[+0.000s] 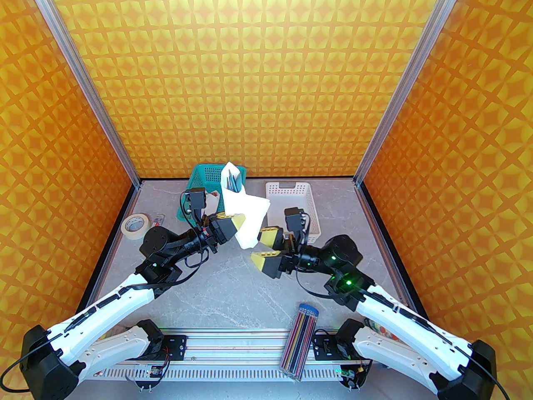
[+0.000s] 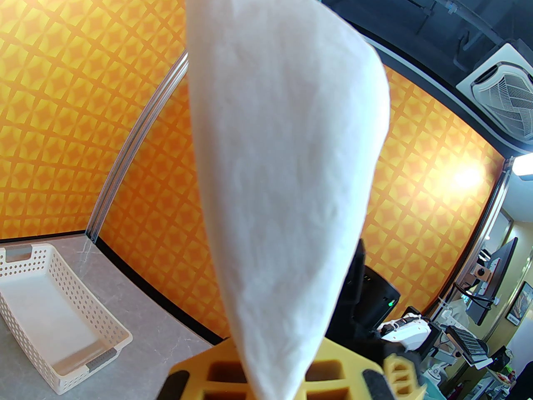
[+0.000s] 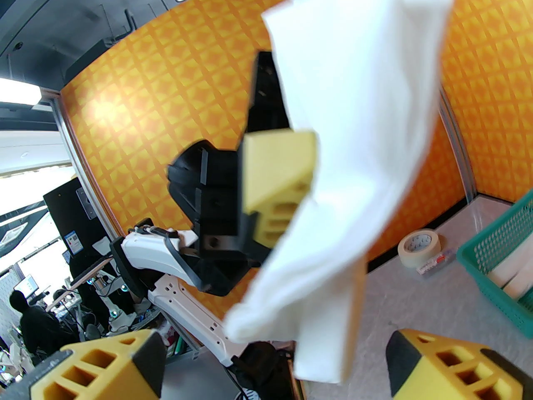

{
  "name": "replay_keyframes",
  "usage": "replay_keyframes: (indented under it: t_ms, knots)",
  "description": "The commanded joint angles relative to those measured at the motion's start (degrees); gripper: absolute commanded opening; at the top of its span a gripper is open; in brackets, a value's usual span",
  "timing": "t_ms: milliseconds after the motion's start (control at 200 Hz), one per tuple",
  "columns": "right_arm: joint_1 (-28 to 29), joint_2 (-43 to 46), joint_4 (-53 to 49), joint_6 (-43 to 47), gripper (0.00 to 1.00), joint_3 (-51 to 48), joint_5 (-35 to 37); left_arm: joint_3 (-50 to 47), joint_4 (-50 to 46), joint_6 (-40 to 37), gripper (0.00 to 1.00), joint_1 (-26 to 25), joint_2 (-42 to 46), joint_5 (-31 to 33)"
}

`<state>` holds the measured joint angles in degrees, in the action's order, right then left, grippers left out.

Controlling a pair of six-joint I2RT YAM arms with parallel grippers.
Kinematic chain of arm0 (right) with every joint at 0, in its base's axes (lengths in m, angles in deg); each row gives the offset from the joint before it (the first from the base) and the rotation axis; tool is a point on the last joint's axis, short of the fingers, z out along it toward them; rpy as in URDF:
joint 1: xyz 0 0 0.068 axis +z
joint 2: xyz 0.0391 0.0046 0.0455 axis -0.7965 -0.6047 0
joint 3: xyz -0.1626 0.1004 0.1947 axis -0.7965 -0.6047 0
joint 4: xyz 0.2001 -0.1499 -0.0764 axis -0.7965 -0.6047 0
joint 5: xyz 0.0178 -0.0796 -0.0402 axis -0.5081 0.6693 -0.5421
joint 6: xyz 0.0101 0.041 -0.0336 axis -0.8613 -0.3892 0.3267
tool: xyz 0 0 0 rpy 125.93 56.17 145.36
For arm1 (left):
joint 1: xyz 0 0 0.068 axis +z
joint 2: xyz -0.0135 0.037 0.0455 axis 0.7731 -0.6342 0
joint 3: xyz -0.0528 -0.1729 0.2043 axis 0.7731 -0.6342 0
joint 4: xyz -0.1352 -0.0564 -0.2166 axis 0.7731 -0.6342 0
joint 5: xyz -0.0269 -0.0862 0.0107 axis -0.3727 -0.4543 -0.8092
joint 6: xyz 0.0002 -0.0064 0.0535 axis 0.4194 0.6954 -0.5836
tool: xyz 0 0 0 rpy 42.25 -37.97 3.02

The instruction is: Place the utensils on the paper napkin and roll it up

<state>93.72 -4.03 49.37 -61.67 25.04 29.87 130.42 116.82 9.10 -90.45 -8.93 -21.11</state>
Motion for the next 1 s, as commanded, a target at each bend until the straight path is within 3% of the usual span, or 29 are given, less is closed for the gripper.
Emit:
replay_keyframes:
  t_ms: [0, 100, 185, 640, 710, 865, 995]
  knots:
    - [0.38, -3.58, -1.93, -0.79, 0.94, 3.67, 0.43, 1.51, 2.34, 0.62, 0.0, -0.33, -0.04, -0.98]
    - [0.45, -6.45, -0.87, -2.18, 0.94, 4.87, -0.03, 1.42, 2.59, 0.8, 0.0, -0.35, -0.04, -1.0]
    - [0.6, -7.96, 1.35, -3.52, 0.87, 4.98, -0.67, 1.24, 2.7, 0.84, 0.0, -0.35, 0.07, -0.97]
    - [0.91, -5.16, 2.07, -2.9, 0.2, 0.69, -0.04, 1.4, 2.97, 1.54, 0.0, -0.35, -0.1, -0.93]
    - [0.91, -4.76, 1.48, -2.4, 0.14, 0.35, 0.1, 1.65, 2.67, 1.9, 0.0, -0.35, -0.15, -0.87]
    - [0.91, -3.73, -0.84, -0.63, 0.06, -1.02, 0.77, 1.61, 2.31, 2.51, 0.0, -0.35, -0.3, 0.16]
    - [0.91, -1.48, -7.17, 2.84, 0.2, -2.25, 2.94, 1.38, 1.56, 2.39, 0.0, -0.35, -0.13, 1.23]
